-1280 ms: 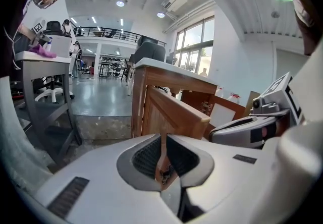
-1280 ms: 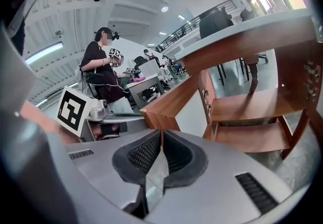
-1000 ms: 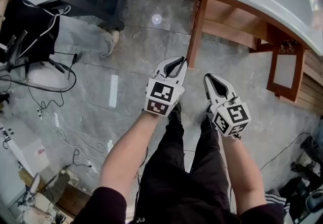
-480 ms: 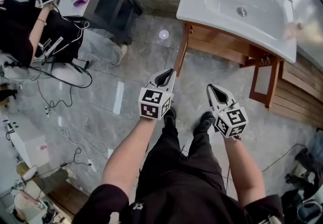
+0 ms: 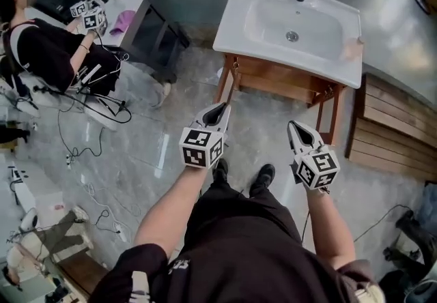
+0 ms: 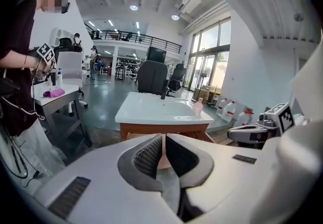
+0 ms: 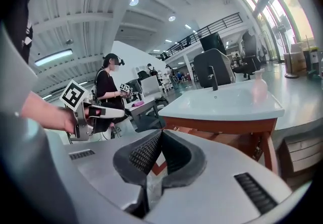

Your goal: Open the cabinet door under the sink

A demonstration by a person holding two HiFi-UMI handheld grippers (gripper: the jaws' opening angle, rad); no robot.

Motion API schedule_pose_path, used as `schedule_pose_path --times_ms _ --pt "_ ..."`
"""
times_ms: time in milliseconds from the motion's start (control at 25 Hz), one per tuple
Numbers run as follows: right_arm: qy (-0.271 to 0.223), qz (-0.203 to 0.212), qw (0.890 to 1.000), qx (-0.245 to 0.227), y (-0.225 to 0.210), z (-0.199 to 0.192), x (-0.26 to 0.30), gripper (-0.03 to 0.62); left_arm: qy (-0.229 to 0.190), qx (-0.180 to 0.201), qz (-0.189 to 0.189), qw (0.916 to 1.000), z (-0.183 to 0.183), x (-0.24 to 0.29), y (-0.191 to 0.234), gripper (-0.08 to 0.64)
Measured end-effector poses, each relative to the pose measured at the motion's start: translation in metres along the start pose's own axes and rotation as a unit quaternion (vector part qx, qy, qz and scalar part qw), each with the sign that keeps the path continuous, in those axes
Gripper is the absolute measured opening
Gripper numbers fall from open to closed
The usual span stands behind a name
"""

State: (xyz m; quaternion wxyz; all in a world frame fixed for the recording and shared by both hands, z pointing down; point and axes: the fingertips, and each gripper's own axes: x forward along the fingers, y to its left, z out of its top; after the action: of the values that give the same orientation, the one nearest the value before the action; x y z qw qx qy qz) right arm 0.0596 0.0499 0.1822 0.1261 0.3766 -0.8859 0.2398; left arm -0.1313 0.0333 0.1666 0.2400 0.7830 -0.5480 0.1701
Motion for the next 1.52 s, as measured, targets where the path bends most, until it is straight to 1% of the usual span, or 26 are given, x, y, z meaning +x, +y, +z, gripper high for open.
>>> schedule_pose_path --times_ms 200,320,440,600,680,760,880,960,1040,1160,1240,1360,1520 --pt "-0.025 0.002 0.999 -0.026 -0.014 0.035 -0.043 0.014 -0.022 0.022 -0.02 0.9993 0.034 -0.003 -0.054 0.034" --pt "-0.038 0.0 0.999 -0.026 -0.016 0.048 -0.063 0.014 -0.038 0.028 -0.036 0.9983 0.052 -0.005 -0.08 0.034" --pt "-0.048 -0.002 0.999 -0.023 -0.011 0.061 -0.073 0.013 -0.052 0.041 -0.044 0.9968 0.068 -0.008 -0.094 0.034" --pt "-0.064 -0.008 0.997 -0.035 0.003 0.081 -0.08 0.012 -0.064 0.062 -0.06 0.9942 0.078 -0.017 -0.104 0.034" --pt "-0.077 -0.011 0.996 -0.039 0.013 0.09 -0.084 0.012 -0.069 0.077 -0.069 0.9923 0.081 -0.024 -0.104 0.034" --pt "-0.093 -0.016 0.994 -0.048 0.023 0.098 -0.089 0.012 -0.072 0.082 -0.079 0.9908 0.082 -0.033 -0.103 0.034" --pt "-0.119 -0.051 0.99 -0.053 0.037 0.11 -0.093 0.012 -0.08 0.091 -0.092 0.9884 0.086 -0.05 -0.097 0.034" --pt "-0.128 -0.072 0.988 -0.053 0.048 0.114 -0.092 0.012 -0.086 0.101 -0.092 0.9869 0.088 -0.063 -0.087 0.034" --pt "-0.139 -0.083 0.985 -0.057 0.059 0.123 -0.092 0.012 -0.092 0.102 -0.092 0.9862 0.09 -0.074 -0.077 0.034" --pt "-0.156 -0.089 0.981 -0.075 0.072 0.147 -0.095 0.012 -0.104 0.096 -0.096 0.9852 0.097 -0.079 -0.068 0.034" --pt "-0.164 -0.096 0.978 -0.082 0.074 0.154 -0.1 0.011 -0.11 0.093 -0.092 0.9853 0.099 -0.082 -0.062 0.034" --pt "-0.171 -0.099 0.976 -0.093 0.079 0.161 -0.11 0.011 -0.118 0.08 -0.075 0.9868 0.103 -0.09 -0.051 0.034" --pt "-0.179 -0.089 0.975 -0.101 0.089 0.173 -0.117 0.011 -0.13 0.069 -0.045 0.9881 0.11 -0.101 -0.041 0.034"
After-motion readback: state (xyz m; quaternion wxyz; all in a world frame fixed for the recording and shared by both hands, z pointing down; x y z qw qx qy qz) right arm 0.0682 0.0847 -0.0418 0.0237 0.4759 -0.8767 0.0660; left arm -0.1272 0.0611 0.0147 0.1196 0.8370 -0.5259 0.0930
